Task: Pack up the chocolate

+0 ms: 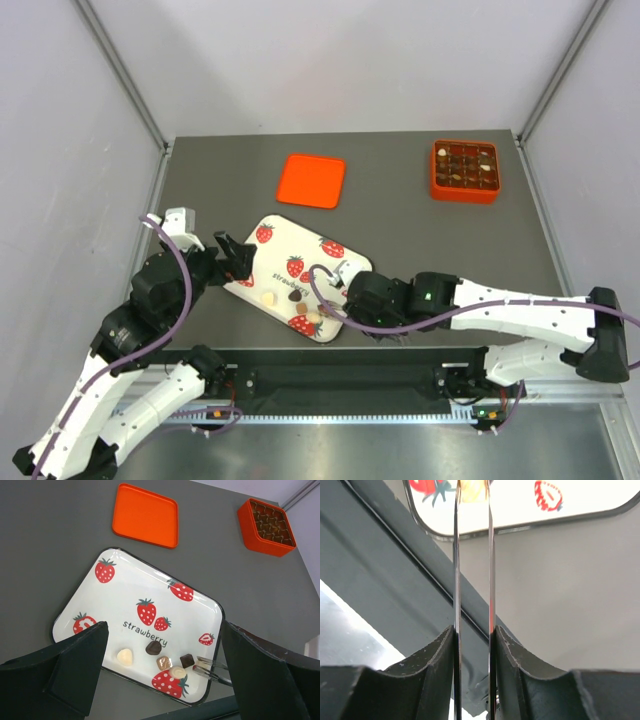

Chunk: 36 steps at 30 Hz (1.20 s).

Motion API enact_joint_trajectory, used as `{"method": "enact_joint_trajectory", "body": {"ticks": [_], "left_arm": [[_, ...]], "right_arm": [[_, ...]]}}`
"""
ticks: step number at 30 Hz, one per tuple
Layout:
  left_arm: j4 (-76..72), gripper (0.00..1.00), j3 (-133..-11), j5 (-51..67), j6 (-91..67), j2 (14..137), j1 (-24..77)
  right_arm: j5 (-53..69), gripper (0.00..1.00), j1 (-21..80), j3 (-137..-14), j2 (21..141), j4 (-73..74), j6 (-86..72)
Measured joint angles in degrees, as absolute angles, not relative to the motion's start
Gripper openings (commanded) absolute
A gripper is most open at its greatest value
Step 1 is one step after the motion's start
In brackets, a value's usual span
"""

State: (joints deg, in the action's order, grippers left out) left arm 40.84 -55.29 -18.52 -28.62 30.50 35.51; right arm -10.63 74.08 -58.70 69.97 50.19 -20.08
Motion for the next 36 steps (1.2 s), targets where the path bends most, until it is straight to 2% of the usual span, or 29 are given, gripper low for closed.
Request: {"method": "enact_joint_trajectory", "body": {"ticks": [6, 10, 19, 26, 31, 36], "left_arm": [[40.88, 0.98, -55.31, -18.7, -28.6, 30.5, 35.51], [40.97, 0.98, -55.31, -18.87, -28.6, 30.48, 35.51], [40.95, 0.98, -55.31, -18.85, -28.58, 30.48, 35.51], [41.12, 0.98, -55.64, -18.28, -28.42, 30.55, 35.51], [41.21, 0.98, -55.72, -18.28, -28.42, 30.48, 35.51], [41.23, 0.98, -55.72, -18.33, -28.38, 30.48, 35.51]], "right_arm": [[-13.5, 0.33, 74.06, -63.9, 71.5, 53.04, -19.92], [-14.72, 0.33, 70.32, -66.3, 72.29, 54.54, -19.0], [-15.77, 0.34, 45.8, -71.13, 75.44, 52.38, -15.05], [-17.23, 0.34, 23.64, -81.17, 84.31, 49.32, -12.53], [-18.02, 0.34, 11.88, -85.38, 89.86, 46.65, -11.99], [-18.61, 0.35, 5.63, -88.68, 94.8, 45.3, -11.57]]}}
